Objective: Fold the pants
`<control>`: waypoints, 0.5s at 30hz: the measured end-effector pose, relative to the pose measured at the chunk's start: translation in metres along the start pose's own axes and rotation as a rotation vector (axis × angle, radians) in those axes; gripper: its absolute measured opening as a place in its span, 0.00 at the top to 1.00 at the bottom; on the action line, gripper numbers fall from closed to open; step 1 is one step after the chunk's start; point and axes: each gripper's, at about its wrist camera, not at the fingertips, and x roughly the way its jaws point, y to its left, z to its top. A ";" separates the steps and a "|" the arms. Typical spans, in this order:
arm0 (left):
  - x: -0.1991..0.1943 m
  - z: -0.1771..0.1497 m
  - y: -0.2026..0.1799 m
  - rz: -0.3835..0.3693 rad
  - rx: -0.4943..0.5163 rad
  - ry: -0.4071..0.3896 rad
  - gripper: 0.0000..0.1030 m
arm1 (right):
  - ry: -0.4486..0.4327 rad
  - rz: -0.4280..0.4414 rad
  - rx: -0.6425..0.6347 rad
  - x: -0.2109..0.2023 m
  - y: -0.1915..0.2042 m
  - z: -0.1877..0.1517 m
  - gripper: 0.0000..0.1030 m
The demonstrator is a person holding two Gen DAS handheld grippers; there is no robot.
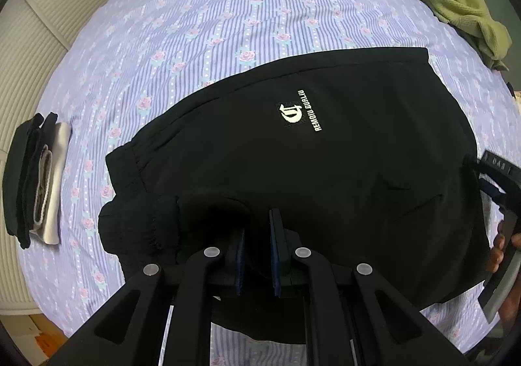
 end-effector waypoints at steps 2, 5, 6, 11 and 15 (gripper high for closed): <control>0.001 0.000 -0.001 0.001 0.004 0.002 0.87 | 0.002 -0.012 0.002 -0.002 -0.005 -0.003 0.61; 0.000 0.000 -0.006 -0.007 0.014 0.003 0.86 | 0.010 -0.013 -0.022 -0.004 -0.010 -0.006 0.80; 0.000 -0.001 -0.007 -0.011 0.015 0.003 0.86 | 0.011 -0.012 -0.028 -0.006 -0.012 -0.006 0.83; -0.005 -0.003 -0.003 -0.031 -0.001 0.004 0.86 | -0.054 -0.015 -0.004 -0.042 -0.019 -0.012 0.87; -0.016 -0.005 0.011 -0.061 -0.054 -0.012 0.86 | -0.162 -0.015 0.003 -0.095 -0.016 -0.017 0.89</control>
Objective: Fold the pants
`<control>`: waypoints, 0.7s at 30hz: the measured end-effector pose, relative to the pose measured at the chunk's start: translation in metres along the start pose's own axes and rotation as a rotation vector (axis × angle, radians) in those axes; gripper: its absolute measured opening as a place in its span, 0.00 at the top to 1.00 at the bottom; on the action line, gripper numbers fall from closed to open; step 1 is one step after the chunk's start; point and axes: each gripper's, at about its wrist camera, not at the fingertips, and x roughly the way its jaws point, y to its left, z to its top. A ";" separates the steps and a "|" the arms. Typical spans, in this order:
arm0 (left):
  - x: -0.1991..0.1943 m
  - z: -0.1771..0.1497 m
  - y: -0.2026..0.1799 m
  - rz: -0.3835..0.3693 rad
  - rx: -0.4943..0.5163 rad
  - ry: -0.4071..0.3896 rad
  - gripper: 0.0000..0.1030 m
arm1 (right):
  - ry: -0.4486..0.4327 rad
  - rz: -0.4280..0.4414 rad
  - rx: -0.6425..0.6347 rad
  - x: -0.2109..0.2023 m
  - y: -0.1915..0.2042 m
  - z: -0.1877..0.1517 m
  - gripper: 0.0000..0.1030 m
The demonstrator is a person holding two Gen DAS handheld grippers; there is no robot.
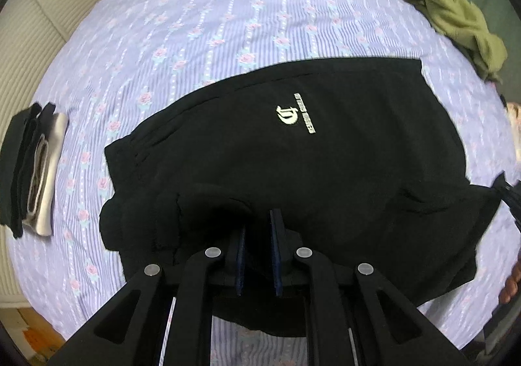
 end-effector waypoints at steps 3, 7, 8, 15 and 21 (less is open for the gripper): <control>-0.017 0.000 0.011 -0.014 -0.042 -0.031 0.86 | -0.081 0.009 -0.005 -0.035 0.007 0.008 0.91; -0.032 0.009 0.022 -0.030 -0.093 -0.078 0.86 | -0.199 0.042 -0.053 -0.065 0.037 0.034 0.91; -0.033 0.014 0.026 -0.029 -0.107 -0.088 0.86 | -0.221 0.051 -0.069 -0.067 0.047 0.043 0.91; 0.001 0.061 0.056 -0.033 -0.169 -0.065 0.86 | -0.234 0.093 -0.208 -0.012 0.130 0.090 0.91; 0.043 0.088 0.070 -0.004 -0.151 -0.023 0.84 | -0.131 0.044 -0.297 0.063 0.175 0.096 0.91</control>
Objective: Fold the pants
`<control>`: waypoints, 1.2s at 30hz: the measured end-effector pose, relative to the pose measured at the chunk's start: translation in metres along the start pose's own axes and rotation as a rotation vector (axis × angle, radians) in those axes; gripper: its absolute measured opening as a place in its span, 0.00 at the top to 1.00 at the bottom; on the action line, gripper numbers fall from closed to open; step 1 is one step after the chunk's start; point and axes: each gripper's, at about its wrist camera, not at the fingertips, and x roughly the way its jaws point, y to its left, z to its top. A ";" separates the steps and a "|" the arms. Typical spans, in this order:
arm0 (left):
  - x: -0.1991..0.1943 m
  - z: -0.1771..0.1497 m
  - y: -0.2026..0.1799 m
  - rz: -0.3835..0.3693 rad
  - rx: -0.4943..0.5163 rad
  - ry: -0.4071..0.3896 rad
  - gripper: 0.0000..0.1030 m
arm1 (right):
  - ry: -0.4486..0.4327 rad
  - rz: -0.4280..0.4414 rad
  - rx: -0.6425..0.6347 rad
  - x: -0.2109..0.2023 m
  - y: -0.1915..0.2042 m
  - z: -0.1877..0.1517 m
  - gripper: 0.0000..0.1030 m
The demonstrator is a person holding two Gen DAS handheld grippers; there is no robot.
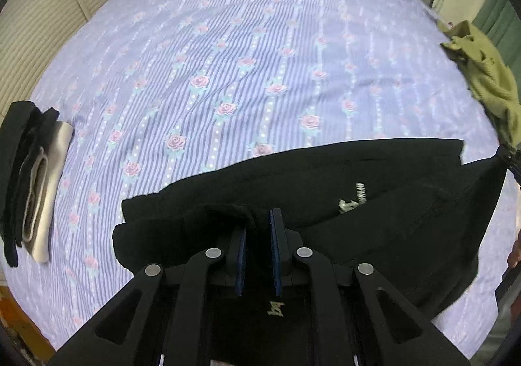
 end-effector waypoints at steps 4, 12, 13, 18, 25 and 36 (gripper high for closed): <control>0.014 0.007 0.006 -0.001 0.004 0.001 0.76 | 0.043 -0.019 -0.033 0.030 0.016 -0.003 0.91; 0.019 0.027 0.012 -0.062 -0.059 0.079 0.15 | 0.076 -0.101 -0.057 0.048 0.023 0.003 0.58; 0.017 0.030 0.012 -0.082 -0.074 0.093 0.12 | 0.088 -0.125 -0.055 0.047 0.023 0.003 0.44; -0.008 0.039 0.020 -0.117 -0.087 0.064 0.13 | 0.020 -0.181 -0.069 0.007 0.027 -0.001 0.28; -0.062 0.013 0.073 -0.192 0.005 -0.089 0.12 | 0.012 0.074 -0.167 -0.068 0.059 -0.036 0.28; -0.031 -0.023 0.152 -0.301 0.206 -0.081 0.18 | 0.215 0.305 -0.294 -0.065 0.142 -0.136 0.28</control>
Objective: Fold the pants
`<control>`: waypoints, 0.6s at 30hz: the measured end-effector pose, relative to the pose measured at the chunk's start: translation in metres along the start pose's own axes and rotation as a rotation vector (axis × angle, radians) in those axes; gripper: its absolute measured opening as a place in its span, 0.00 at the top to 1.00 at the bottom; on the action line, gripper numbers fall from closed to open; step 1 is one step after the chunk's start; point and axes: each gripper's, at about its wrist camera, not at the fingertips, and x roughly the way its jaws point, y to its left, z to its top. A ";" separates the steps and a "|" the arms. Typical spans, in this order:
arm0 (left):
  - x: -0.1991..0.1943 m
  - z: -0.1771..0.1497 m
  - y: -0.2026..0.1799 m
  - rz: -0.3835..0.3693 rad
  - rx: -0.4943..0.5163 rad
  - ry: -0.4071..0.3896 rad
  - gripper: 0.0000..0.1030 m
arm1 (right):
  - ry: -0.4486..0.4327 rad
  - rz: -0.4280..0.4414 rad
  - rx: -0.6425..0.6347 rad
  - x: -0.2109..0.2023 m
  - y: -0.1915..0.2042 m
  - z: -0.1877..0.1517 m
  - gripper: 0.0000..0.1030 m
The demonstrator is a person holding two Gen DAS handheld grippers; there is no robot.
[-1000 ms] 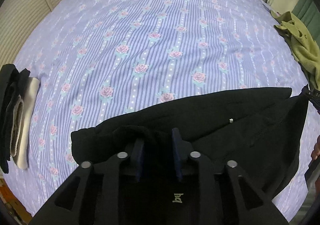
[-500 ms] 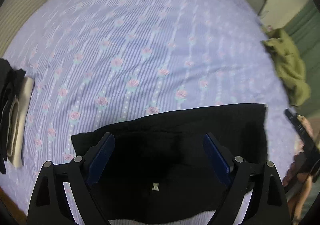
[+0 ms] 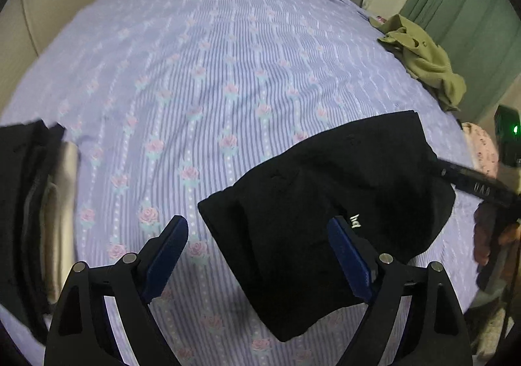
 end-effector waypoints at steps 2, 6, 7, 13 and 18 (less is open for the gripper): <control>0.008 0.003 0.010 -0.045 -0.014 0.000 0.19 | 0.036 0.003 0.001 0.011 0.010 -0.007 0.28; 0.028 0.012 0.019 -0.205 -0.033 0.015 0.19 | 0.069 0.010 0.001 0.024 0.021 -0.014 0.28; 0.035 0.014 0.021 -0.236 -0.031 0.026 0.20 | 0.072 0.006 -0.002 0.026 0.024 -0.016 0.28; 0.075 0.025 0.028 -0.353 -0.071 0.100 0.25 | 0.098 -0.008 0.019 0.035 0.028 -0.019 0.28; 0.102 0.019 0.023 -0.434 -0.124 0.198 0.37 | 0.118 0.006 0.037 0.041 0.034 -0.021 0.28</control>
